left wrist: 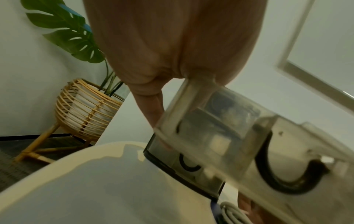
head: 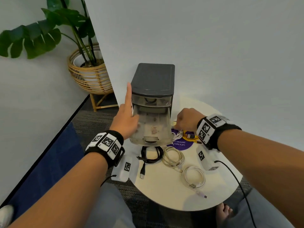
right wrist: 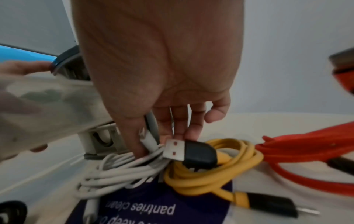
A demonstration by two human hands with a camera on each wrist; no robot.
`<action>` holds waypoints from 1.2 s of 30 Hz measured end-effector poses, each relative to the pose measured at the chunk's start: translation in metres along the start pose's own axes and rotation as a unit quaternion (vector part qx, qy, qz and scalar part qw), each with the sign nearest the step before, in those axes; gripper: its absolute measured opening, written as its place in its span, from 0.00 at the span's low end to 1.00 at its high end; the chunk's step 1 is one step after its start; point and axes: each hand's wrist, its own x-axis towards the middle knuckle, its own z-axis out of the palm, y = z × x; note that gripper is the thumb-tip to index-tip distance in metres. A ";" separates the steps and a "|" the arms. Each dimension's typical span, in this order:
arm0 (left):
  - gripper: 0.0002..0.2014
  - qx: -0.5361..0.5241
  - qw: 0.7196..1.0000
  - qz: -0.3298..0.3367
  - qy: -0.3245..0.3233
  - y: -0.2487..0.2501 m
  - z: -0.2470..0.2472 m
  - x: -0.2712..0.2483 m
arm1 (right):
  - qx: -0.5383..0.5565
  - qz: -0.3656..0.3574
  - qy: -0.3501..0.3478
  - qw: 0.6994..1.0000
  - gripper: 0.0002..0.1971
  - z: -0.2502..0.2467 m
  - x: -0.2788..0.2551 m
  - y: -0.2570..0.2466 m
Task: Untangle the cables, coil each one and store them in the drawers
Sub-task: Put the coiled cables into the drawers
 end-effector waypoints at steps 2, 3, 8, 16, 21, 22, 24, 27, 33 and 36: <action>0.51 -0.028 0.999 -0.022 0.016 -0.002 -0.001 -0.002 | -0.015 0.006 0.018 1.000 0.15 0.009 0.004 -0.005; 0.48 -0.041 0.998 -0.035 0.023 -0.003 -0.002 -0.002 | -0.029 0.010 0.023 0.999 0.15 0.011 0.004 -0.007; 0.37 -0.081 0.995 -0.045 0.032 -0.012 -0.003 -0.001 | -0.027 0.010 0.035 0.999 0.13 0.010 0.004 -0.008; 0.43 -0.051 0.998 -0.003 0.037 0.001 -0.003 -0.013 | 0.077 0.030 0.149 0.985 0.09 -0.030 -0.021 0.019; 0.41 -0.025 1.000 -0.009 0.017 0.005 -0.006 -0.016 | 0.234 0.048 0.156 0.958 0.08 -0.064 -0.043 0.028; 0.40 -0.026 0.999 -0.013 0.015 0.004 -0.007 -0.015 | 0.276 0.039 0.144 0.950 0.07 -0.068 -0.047 0.021; 0.40 -0.029 0.999 -0.019 0.012 0.004 -0.009 -0.015 | 0.313 0.009 0.118 0.942 0.07 -0.071 -0.053 0.001; 0.40 -0.029 0.999 -0.025 0.009 0.006 -0.009 -0.016 | 0.268 -0.032 0.107 0.957 0.08 -0.061 -0.050 -0.037; 0.40 -0.021 0.999 -0.025 -0.005 0.008 -0.011 -0.018 | 0.122 -0.040 0.209 0.969 0.10 -0.024 -0.025 -0.072; 0.40 -0.027 0.999 -0.028 -0.010 0.007 -0.012 -0.018 | 0.074 -0.053 0.228 0.969 0.15 -0.019 -0.027 -0.075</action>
